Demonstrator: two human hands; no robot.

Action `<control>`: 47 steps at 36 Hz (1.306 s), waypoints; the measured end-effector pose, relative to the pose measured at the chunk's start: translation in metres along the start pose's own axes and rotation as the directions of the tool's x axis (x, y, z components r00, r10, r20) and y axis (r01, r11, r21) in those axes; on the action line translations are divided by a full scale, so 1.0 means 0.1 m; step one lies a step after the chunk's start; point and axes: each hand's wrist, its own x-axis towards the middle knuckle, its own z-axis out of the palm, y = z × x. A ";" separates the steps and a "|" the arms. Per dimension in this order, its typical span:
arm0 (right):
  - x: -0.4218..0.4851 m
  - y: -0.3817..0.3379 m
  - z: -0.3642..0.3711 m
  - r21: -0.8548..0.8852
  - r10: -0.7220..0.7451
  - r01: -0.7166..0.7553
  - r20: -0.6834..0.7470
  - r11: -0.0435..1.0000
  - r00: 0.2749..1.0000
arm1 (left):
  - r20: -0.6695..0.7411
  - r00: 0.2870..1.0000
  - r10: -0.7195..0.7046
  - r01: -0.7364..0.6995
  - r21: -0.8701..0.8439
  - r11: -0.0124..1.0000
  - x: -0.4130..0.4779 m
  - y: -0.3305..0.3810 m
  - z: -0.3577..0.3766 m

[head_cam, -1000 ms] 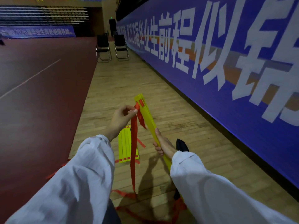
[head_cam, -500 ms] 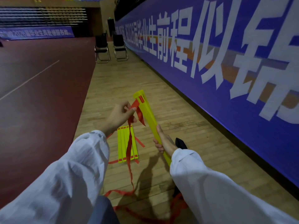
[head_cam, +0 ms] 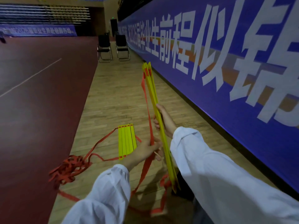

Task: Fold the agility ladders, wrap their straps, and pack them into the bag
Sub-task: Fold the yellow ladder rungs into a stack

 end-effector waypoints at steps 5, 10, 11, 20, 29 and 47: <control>-0.12 -0.32 0.07 0.054 0.042 -0.050 0.140 0.997 0.989 | -0.028 0.998 0.060 -0.056 0.120 0.991 -0.16 -0.13 0.21; -0.26 -0.54 0.03 0.113 0.062 -0.088 0.221 0.990 0.973 | -0.165 0.976 0.145 -0.110 0.205 0.973 -0.22 -0.01 0.27; -0.29 -0.57 0.02 0.135 0.054 -0.086 0.225 0.987 0.973 | -0.158 0.975 0.155 -0.121 0.210 0.970 -0.24 0.02 0.27; -0.71 0.10 -0.24 0.017 0.107 -0.114 0.237 0.993 0.966 | -0.227 0.958 0.174 -0.141 0.154 0.978 -0.47 0.32 0.13; -1.29 0.60 -0.20 0.176 0.042 -0.140 0.468 0.974 0.883 | -0.236 0.956 0.177 -0.176 0.026 0.984 -0.50 0.44 0.01; -1.45 1.29 -0.42 0.156 0.098 -0.140 0.250 0.978 0.963 | -0.117 0.981 -0.152 0.033 -0.681 0.732 -0.97 -0.53 0.39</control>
